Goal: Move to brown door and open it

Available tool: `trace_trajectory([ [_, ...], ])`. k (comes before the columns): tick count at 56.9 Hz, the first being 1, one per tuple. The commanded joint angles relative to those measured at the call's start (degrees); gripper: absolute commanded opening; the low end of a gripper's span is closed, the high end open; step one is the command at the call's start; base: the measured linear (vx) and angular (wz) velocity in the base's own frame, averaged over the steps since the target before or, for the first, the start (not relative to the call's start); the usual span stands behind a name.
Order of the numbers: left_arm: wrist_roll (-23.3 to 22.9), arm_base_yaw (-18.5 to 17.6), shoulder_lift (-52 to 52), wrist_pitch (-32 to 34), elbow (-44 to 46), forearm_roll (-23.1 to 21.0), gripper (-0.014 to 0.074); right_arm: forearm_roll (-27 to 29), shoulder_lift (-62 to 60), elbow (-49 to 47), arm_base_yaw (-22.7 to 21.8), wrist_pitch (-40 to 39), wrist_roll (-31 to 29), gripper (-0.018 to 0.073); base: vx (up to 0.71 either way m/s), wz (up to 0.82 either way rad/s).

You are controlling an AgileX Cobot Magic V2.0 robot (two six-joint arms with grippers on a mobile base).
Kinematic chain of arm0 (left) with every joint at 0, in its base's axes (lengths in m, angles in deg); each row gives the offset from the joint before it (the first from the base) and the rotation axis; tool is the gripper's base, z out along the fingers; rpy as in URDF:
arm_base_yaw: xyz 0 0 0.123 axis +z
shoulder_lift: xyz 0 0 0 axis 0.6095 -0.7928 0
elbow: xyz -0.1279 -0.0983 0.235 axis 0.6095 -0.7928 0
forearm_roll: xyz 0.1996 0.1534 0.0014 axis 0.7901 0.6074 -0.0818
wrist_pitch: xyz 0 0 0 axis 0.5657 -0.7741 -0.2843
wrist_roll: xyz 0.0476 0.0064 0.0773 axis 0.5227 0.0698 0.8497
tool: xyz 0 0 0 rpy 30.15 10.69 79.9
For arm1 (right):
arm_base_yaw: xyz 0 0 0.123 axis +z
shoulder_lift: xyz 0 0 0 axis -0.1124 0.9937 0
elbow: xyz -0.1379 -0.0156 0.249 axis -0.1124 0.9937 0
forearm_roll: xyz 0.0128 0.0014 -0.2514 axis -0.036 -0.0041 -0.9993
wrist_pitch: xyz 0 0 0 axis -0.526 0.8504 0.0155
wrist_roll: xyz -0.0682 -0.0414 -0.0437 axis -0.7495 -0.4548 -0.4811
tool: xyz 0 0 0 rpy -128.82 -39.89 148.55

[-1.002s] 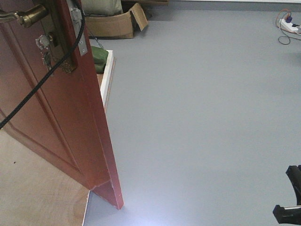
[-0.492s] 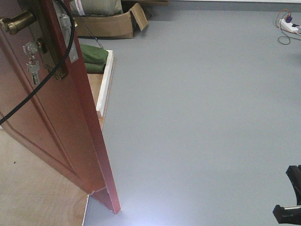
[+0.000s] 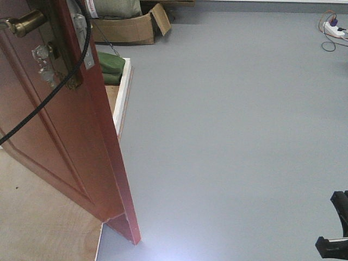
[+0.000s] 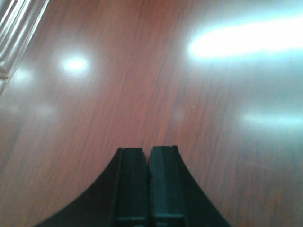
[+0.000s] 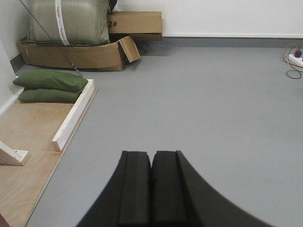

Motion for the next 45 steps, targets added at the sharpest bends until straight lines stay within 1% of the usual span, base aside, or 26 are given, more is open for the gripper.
trace_trajectory([
  [1, 0.0, -0.5, 1.3, 2.8, 1.9, -0.2, 0.0067, -0.2, -0.3, 0.2, 0.1, -4.4, -0.4, 0.0000, 0.00, 0.00],
  [10, 0.6, -0.5, 1.3, 5.1, 1.9, -0.2, 0.0067, -0.2, -0.3, 0.2, 0.1, -4.4, -0.4, 0.0000, 0.00, 0.00],
  [23, 0.6, -0.5, 1.3, 5.2, 1.9, -0.2, 0.0067, -0.2, -0.3, 0.2, 0.1, -4.4, -0.4, 0.0000, 0.00, 0.00],
  [29, 0.6, -0.5, 1.3, 2.6, 1.9, -0.2, 0.0067, -0.2, -0.3, 0.2, 0.1, -4.4, -0.4, 0.0000, 0.00, 0.00],
  [37, 0.5, -0.5, 1.4, -3.1, 1.9, -0.2, 0.0067, -0.2, -0.3, 0.2, 0.1, -4.4, -0.4, 0.0000, 0.00, 0.00],
  [45, 0.5, -0.5, 1.4, -6.6, 1.9, -0.3, 0.0067, -0.2, -0.3, 0.2, 0.1, -4.4, -0.4, 0.0000, 0.00, 0.00],
])
